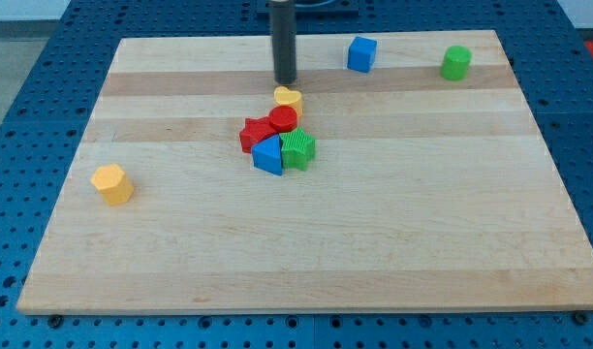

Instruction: Push the heart to the right of the red circle

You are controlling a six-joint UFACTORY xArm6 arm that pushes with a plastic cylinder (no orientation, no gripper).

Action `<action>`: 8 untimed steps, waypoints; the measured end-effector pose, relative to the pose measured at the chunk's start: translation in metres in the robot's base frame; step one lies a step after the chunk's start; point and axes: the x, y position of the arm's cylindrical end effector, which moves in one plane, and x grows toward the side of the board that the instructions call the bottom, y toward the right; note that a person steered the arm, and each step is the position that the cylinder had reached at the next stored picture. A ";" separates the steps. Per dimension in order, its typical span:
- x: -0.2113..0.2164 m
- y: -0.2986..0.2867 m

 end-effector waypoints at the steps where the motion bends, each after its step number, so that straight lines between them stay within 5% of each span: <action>1: 0.025 -0.038; 5: 0.059 0.039; 8: 0.081 0.040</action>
